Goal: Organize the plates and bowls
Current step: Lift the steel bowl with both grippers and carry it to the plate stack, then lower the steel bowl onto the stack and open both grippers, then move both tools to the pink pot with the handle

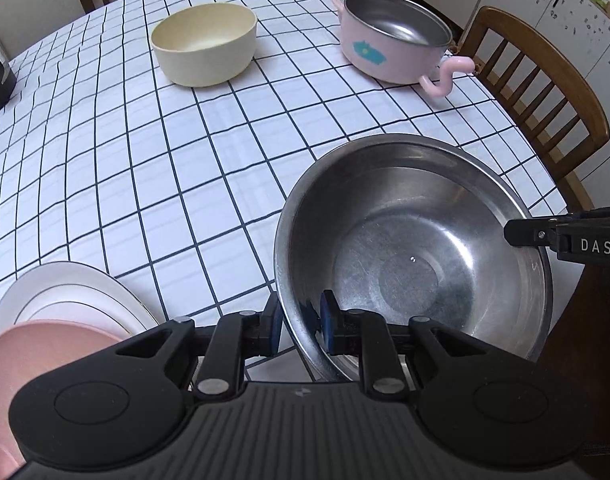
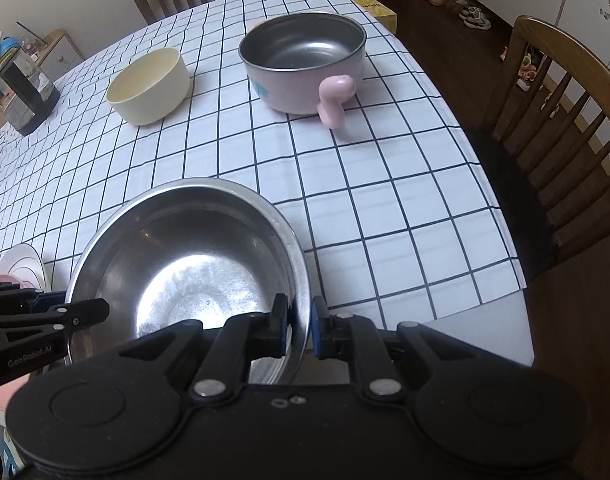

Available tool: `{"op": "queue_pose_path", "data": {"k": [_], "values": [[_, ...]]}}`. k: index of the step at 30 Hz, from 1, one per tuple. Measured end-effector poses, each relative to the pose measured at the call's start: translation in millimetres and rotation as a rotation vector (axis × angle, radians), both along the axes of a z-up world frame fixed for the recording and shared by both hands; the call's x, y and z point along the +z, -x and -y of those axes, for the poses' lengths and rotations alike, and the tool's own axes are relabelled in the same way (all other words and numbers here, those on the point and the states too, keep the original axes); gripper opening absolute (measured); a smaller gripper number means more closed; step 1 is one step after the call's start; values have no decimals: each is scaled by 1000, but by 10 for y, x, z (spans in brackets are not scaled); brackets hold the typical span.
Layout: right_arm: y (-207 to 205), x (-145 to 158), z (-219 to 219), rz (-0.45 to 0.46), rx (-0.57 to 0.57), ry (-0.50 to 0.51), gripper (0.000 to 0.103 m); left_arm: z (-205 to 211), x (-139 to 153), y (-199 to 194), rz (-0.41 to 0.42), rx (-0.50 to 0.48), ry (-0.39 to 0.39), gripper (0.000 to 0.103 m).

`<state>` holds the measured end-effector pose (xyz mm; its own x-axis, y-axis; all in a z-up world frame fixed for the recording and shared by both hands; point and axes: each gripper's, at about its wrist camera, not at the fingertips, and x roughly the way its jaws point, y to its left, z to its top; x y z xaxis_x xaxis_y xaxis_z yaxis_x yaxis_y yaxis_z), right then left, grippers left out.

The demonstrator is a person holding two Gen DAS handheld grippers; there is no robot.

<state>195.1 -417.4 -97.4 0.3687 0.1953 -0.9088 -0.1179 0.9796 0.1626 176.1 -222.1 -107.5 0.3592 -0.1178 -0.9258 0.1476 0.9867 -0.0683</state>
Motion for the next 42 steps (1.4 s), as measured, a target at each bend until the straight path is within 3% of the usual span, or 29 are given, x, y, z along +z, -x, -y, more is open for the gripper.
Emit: {"op": "queue_pose_path", "data": {"k": [8, 11, 22, 25, 26, 27, 29, 35, 42], "values": [[-5, -42, -11, -15, 4, 3, 13, -9, -43, -18, 3, -4, -4, 18], [-3, -46, -18, -18, 7, 1, 18, -18, -34, -20, 6, -14, -6, 19], [90, 176, -39, 43, 23, 0, 25, -136, 161, 81, 71, -11, 14, 19], [139, 295, -64, 69, 32, -10, 27, -179, 287, 140, 126, -14, 41, 29], [156, 338, -73, 79, 34, -13, 29, -190, 332, 159, 144, -12, 49, 39], [173, 385, -84, 90, 37, -15, 30, -206, 381, 178, 163, -7, 62, 54], [211, 473, -104, 112, 43, -18, 32, -233, 482, 220, 208, 9, 77, 66], [326, 701, -169, 164, 64, -20, 35, -220, 728, 255, 274, -1, 98, 67], [358, 910, -174, 235, 83, -1, 57, -166, 985, 218, 355, -4, 105, 76]]}}
